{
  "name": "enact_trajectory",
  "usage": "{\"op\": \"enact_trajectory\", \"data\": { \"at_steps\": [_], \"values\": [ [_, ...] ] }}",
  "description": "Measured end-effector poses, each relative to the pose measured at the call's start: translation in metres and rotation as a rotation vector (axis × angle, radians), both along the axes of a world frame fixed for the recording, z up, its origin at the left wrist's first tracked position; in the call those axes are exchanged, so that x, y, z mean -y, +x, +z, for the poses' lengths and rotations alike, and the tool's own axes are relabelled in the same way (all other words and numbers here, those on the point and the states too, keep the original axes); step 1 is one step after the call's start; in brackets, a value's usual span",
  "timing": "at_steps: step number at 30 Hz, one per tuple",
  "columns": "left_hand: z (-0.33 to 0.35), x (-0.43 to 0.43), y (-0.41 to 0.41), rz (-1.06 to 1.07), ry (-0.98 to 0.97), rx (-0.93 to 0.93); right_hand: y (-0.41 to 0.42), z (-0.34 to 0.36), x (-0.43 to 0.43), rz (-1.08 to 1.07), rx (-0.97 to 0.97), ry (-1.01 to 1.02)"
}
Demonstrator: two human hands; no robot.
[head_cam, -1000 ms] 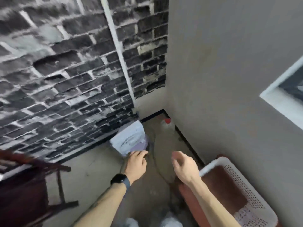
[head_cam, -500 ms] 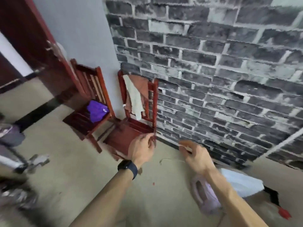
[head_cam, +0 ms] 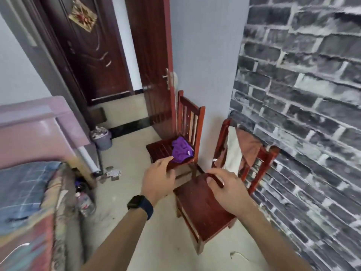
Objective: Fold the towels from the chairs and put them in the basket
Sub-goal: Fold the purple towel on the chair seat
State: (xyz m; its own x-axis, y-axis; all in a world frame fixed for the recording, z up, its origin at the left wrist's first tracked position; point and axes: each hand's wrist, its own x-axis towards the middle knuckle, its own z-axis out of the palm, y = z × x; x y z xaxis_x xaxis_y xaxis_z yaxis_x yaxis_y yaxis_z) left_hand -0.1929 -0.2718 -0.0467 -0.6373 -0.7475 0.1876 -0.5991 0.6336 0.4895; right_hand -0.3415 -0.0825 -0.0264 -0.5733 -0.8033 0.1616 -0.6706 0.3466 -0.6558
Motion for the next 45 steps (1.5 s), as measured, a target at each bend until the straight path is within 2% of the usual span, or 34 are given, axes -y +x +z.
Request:
{"op": "enact_trajectory", "data": {
  "at_steps": [10,15,20,25,31,34,45],
  "values": [
    [-0.002,0.097,0.034,0.273,0.043,0.03,-0.05,-0.003,0.122,0.215,0.079,0.0],
    [-0.03,0.159,0.051,0.333,0.074,0.061,-0.048,-0.031,0.203,0.271,0.11,0.037],
    [-0.057,0.255,0.049,0.33,0.157,0.075,-0.04,-0.056,0.302,0.249,0.154,0.099],
    [-0.072,0.347,0.035,0.201,0.217,0.138,-0.041,-0.083,0.387,0.096,0.248,0.161],
    [-0.087,0.437,-0.004,0.025,0.26,0.277,-0.046,-0.109,0.448,-0.075,0.34,0.201],
    [-0.104,0.478,-0.041,-0.086,0.299,0.348,-0.057,-0.129,0.472,-0.176,0.381,0.221],
    [-0.17,0.622,-0.201,-0.466,0.236,0.585,-0.135,-0.221,0.586,-0.465,0.605,0.372]
  ]
}}
